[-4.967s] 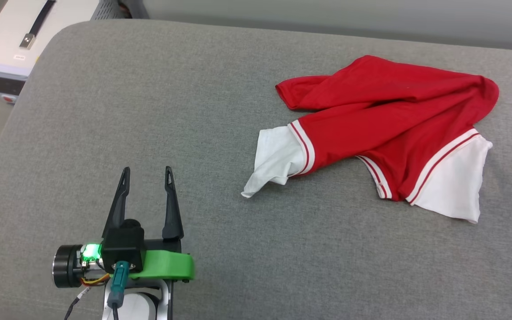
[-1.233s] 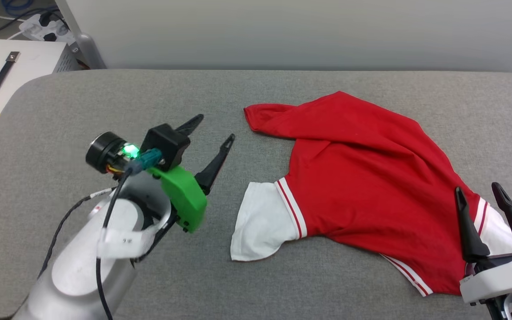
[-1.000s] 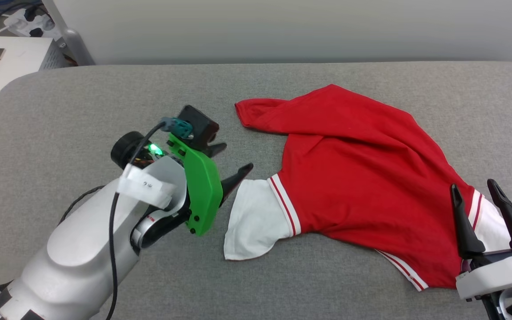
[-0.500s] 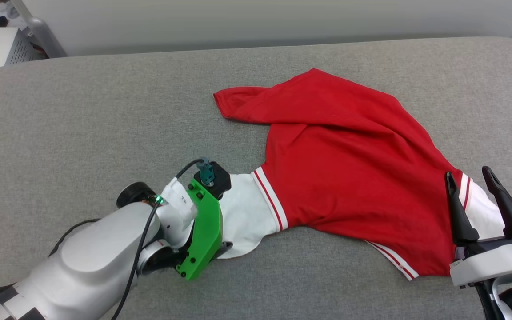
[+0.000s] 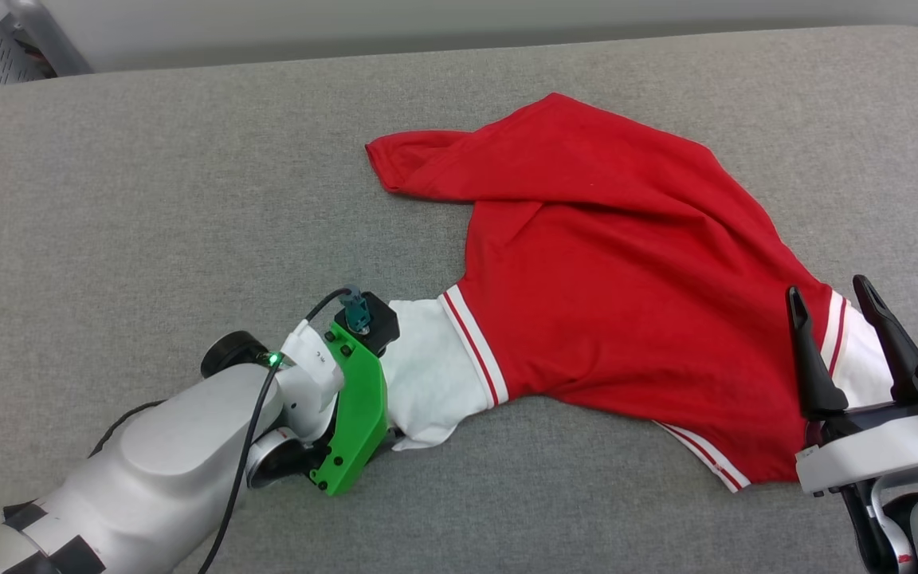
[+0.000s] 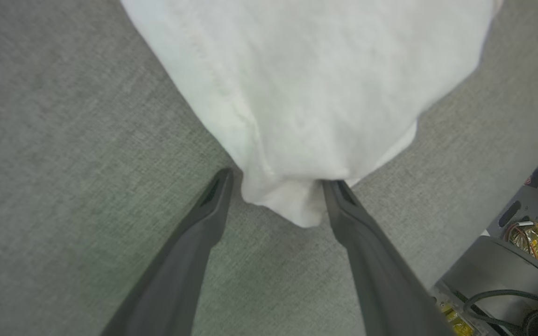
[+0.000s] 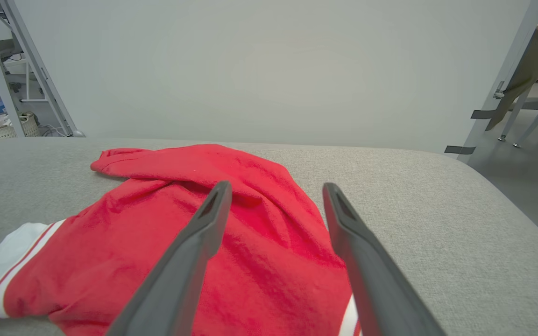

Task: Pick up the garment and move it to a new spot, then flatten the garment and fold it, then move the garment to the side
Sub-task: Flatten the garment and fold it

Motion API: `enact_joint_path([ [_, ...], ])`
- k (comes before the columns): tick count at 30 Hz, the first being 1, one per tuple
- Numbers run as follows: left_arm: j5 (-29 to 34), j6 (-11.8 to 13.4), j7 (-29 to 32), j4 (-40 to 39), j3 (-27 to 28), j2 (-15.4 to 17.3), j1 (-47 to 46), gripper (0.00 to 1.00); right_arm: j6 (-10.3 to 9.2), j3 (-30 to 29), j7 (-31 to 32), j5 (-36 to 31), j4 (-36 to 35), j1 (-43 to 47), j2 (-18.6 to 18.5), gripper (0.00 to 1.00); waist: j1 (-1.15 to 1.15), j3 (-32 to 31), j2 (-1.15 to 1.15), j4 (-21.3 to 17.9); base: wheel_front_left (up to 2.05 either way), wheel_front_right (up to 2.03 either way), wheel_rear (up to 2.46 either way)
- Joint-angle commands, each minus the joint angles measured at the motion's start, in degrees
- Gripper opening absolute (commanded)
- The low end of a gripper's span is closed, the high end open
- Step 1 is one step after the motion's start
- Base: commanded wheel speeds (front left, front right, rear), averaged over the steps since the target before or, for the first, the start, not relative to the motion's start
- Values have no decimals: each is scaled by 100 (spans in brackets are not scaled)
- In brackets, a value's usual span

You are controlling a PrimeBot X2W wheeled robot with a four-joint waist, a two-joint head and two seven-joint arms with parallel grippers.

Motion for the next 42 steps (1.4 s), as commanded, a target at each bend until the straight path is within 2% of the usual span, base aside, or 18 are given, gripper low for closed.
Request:
enact_joint_path([
  [1,-38,-9,127,97,-162,-94,113,100,-3,19,-33,-29,29,-98,-8,100,0,26,0,-15,0,0,0],
  [2,-9,-9,188,63,-194,-85,147,85,-3,24,-37,-25,43,-107,-8,100,0,31,0,-19,0,0,0],
  [3,13,-9,201,39,-211,-78,178,32,-3,27,-39,-23,54,-113,-9,100,0,31,0,-22,0,0,0],
  [4,31,-9,172,10,-225,-72,215,0,-3,30,-42,-20,68,-116,-10,100,0,28,0,-22,0,0,0],
  [8,-100,-9,-286,-24,-197,-38,216,0,-3,11,-37,-14,111,-81,-7,100,0,-54,0,25,0,0,0],
  [12,-155,-9,-912,-143,-38,193,26,0,-3,-34,2,-6,124,14,-18,100,0,-192,0,109,0,0,0],
  [19,-153,11,-1590,-748,285,1058,-46,0,-3,-81,61,18,84,201,4,100,0,-357,0,248,0,0,0],
  [27,-397,583,-1875,-1899,515,2145,584,0,-3,-236,76,50,103,408,43,100,0,-426,0,453,0,0,0],
  [31,-526,891,-1803,-2084,469,2514,924,0,-3,-234,105,50,122,413,68,100,0,-440,0,551,0,0,0],
  [35,-779,1076,-1757,-1795,433,2553,1215,0,-3,-153,142,60,145,364,57,100,0,-419,0,577,0,0,0],
  [40,-919,1048,-1882,-1044,363,2276,1446,1,-3,-101,177,89,178,318,12,100,0,-416,0,554,0,0,0],
  [41,-918,1038,-1972,-912,380,2200,1453,66,-3,-110,184,95,182,322,2,100,0,-424,0,556,0,0,0],
  [42,-904,1040,-2061,-818,403,2143,1446,100,-3,-125,189,99,186,331,-5,100,0,-437,0,566,0,0,0],
])
